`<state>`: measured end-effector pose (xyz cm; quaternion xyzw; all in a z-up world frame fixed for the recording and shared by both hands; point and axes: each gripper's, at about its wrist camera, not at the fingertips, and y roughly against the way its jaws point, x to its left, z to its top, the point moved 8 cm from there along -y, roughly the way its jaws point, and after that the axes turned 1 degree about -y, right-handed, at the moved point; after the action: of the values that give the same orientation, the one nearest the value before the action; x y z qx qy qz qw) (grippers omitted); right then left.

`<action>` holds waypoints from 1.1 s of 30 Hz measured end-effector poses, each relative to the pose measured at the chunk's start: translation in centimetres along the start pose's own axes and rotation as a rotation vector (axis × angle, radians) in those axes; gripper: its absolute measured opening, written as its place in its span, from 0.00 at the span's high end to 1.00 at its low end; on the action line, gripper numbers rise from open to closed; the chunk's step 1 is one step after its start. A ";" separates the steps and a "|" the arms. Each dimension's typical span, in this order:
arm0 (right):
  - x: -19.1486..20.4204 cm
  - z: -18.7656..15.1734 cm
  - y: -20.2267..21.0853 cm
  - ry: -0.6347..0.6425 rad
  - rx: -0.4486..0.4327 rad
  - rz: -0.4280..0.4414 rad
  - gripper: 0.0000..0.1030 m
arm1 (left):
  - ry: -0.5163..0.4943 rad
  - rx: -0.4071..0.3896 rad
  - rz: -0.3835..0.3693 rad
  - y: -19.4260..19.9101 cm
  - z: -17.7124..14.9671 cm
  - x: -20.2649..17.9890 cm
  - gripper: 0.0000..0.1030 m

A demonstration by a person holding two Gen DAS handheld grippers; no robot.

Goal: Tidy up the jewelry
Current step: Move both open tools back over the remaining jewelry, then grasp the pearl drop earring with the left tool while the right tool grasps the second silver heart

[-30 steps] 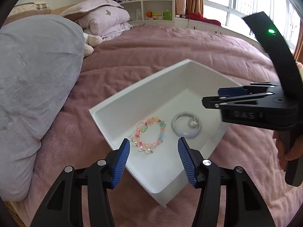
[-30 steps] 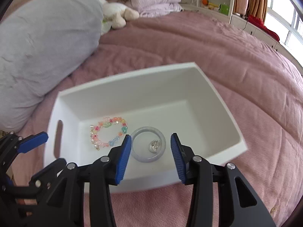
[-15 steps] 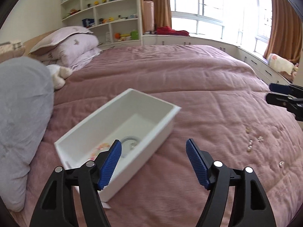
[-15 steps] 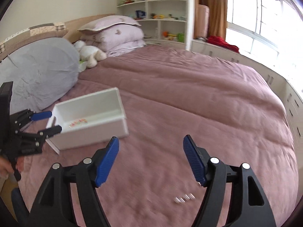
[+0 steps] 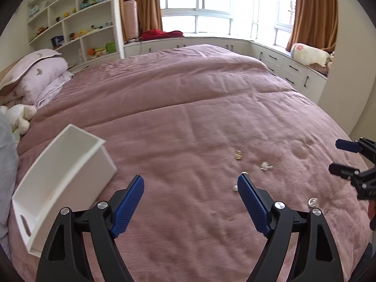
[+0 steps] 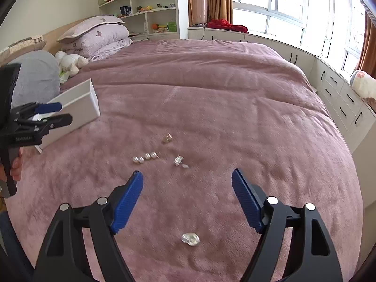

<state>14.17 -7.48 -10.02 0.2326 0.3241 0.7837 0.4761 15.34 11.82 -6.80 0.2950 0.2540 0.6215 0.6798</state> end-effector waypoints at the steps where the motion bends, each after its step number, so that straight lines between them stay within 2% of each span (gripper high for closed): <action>1: -0.3 -0.9 0.0 0.009 0.003 -0.001 0.25 | -0.013 -0.001 -0.010 -0.5 0.0 -1.1 0.16; 4: -0.3 -3.0 -0.5 0.043 0.009 -0.013 0.26 | -0.053 0.012 -0.029 -2.2 -0.4 -3.5 0.16; 7: 0.0 -5.0 -1.5 0.067 0.020 -0.014 0.39 | -0.093 0.028 -0.038 -4.2 -1.1 -5.6 0.16; 13: -0.7 -8.1 -3.4 0.016 0.071 0.033 0.44 | -0.131 0.079 -0.051 -7.9 -2.9 -7.3 0.16; 21: -1.0 -9.4 -4.7 0.000 0.097 0.055 0.44 | -0.148 0.119 -0.055 -10.9 -4.3 -8.1 0.16; 25: -0.6 -9.9 -5.6 0.008 0.119 0.066 0.52 | -0.167 0.130 -0.058 -11.6 -4.3 -8.7 0.16; 27: -0.3 -10.1 -5.8 0.018 0.121 0.058 0.52 | -0.189 0.144 -0.049 -12.1 -4.5 -9.0 0.16; 33: -0.3 -10.3 -5.8 0.026 0.120 0.054 0.52 | -0.170 0.196 -0.067 -13.5 -5.3 -9.1 0.28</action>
<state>10.80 -8.71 -21.27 0.2593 0.3703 0.7784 0.4357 20.12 2.54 -20.37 0.4029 0.2646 0.5433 0.6874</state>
